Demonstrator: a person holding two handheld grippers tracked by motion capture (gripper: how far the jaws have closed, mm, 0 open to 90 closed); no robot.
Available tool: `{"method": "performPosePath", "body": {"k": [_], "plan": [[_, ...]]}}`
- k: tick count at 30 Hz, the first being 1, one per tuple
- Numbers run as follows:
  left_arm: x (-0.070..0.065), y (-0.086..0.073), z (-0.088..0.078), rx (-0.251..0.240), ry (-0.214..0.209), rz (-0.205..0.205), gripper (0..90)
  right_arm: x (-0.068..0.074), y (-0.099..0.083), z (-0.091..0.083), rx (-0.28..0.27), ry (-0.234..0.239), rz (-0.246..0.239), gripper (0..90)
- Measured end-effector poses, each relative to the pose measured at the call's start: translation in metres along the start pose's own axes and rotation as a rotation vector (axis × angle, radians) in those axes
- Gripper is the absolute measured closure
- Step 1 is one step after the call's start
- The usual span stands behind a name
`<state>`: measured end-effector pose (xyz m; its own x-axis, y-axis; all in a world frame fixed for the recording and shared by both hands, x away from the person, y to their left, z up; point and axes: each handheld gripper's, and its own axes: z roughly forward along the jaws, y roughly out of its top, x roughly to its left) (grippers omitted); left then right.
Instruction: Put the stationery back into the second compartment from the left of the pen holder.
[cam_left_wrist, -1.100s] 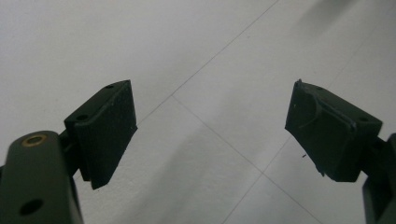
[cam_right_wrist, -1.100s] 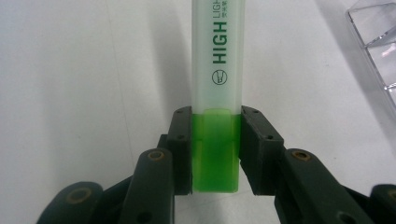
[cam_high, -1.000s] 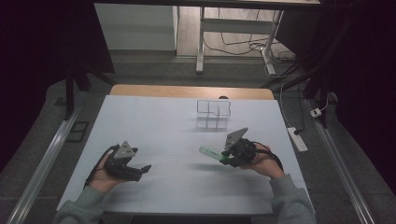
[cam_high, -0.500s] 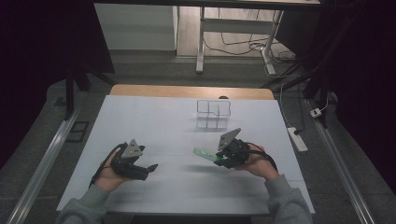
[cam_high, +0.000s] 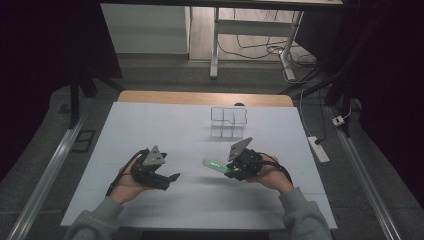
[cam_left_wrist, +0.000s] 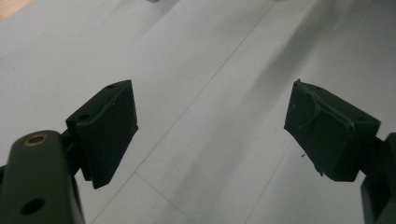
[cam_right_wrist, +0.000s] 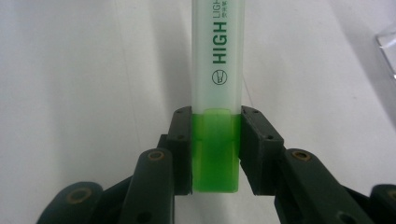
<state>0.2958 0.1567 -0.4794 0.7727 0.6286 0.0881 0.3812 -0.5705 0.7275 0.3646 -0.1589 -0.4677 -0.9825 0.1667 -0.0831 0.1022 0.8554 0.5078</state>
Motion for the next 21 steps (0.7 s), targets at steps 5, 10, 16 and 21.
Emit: {"method": "performPosePath", "body": {"k": [5,10,16,21], "plan": [[-0.005,0.01,0.004,-0.002,0.0,0.035,17.2,0.003,0.007,0.004,0.01,0.01,-0.018,66.4],[-0.012,0.019,0.012,0.008,-0.015,0.081,18.2,0.004,0.01,0.007,0.019,0.014,-0.029,66.4],[-0.016,0.03,0.019,0.008,-0.034,0.111,19.3,0.004,0.012,0.011,0.025,0.023,-0.028,66.4],[-0.017,0.037,0.024,0.014,-0.041,0.129,20.0,0.005,0.014,0.012,0.028,0.033,-0.033,66.4]]}}
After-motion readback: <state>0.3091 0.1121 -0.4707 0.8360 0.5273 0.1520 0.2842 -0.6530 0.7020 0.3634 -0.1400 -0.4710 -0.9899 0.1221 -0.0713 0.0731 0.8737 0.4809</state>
